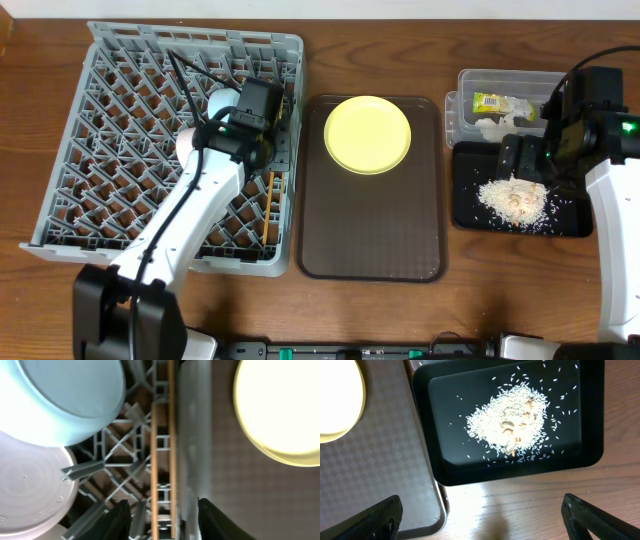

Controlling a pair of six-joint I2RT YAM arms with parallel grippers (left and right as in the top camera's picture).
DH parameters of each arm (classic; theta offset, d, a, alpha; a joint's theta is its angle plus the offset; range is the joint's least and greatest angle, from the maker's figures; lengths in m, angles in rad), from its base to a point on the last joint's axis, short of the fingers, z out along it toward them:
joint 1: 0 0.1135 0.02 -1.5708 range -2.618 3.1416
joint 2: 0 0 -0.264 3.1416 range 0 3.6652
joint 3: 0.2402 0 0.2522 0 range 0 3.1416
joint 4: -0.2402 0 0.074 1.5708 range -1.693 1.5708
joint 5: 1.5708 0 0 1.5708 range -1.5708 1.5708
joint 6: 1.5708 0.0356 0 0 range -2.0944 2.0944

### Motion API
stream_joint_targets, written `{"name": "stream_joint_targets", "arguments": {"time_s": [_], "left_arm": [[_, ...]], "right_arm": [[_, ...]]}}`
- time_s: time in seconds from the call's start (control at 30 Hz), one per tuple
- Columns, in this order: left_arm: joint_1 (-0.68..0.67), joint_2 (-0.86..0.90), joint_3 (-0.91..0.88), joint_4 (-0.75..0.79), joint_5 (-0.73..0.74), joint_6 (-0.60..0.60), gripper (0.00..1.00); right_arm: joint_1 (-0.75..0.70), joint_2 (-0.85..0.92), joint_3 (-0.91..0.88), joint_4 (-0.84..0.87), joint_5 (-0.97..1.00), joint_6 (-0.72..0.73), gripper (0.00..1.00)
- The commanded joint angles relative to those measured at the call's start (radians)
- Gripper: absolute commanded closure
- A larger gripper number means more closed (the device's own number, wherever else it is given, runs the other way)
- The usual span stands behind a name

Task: Sort waste into correct bins and load items into the dishwasher
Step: 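Insert the second chopstick into the dish rack with the left gripper, then grasp the yellow plate edge with the left gripper and lift it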

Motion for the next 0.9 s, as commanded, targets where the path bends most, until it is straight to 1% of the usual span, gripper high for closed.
{"name": "stream_joint_targets", "arguments": {"time_s": [0.0,0.07,0.2,0.3,0.37,0.47,0.6,0.63,0.67,0.73,0.8,0.87], "left_arm": [[0.001,-0.076,0.065,0.003,0.088,0.016,0.54],[-0.003,-0.095,0.082,0.006,0.125,0.055,0.55],[-0.019,-0.090,0.169,-0.014,0.125,0.061,0.56],[-0.045,-0.063,0.253,-0.012,0.124,0.098,0.56],[-0.066,-0.029,0.308,-0.010,0.124,0.121,0.56],[-0.102,0.050,0.373,0.008,0.125,0.133,0.60],[-0.163,0.152,0.394,0.073,0.125,0.179,0.60],[-0.183,0.178,0.394,0.096,0.125,0.201,0.59],[-0.203,0.204,0.394,0.117,0.125,0.229,0.56],[-0.240,0.253,0.394,0.156,0.124,0.271,0.45],[-0.272,0.299,0.394,0.188,0.124,0.274,0.41],[-0.300,0.344,0.394,0.209,0.125,0.274,0.41]], "right_arm": [[-0.015,-0.005,0.005,0.000,-0.003,-0.008,0.01],[-0.015,-0.005,0.005,0.000,-0.003,-0.008,0.01],[-0.015,-0.005,0.005,0.000,-0.004,-0.008,0.01],[-0.015,-0.005,0.005,0.005,-0.004,-0.008,0.01],[-0.015,-0.005,0.005,0.008,-0.008,-0.008,0.01],[-0.015,-0.005,0.005,0.010,-0.007,-0.008,0.01],[-0.015,-0.005,0.005,0.010,-0.007,-0.008,0.01],[-0.015,-0.005,0.005,0.010,-0.007,-0.008,0.01],[-0.015,-0.005,0.005,0.010,-0.007,-0.008,0.01],[-0.015,-0.005,0.005,0.010,-0.007,-0.008,0.01],[-0.015,-0.005,0.005,0.010,-0.007,-0.008,0.01],[-0.015,-0.005,0.005,0.010,-0.007,-0.008,0.01]]}}
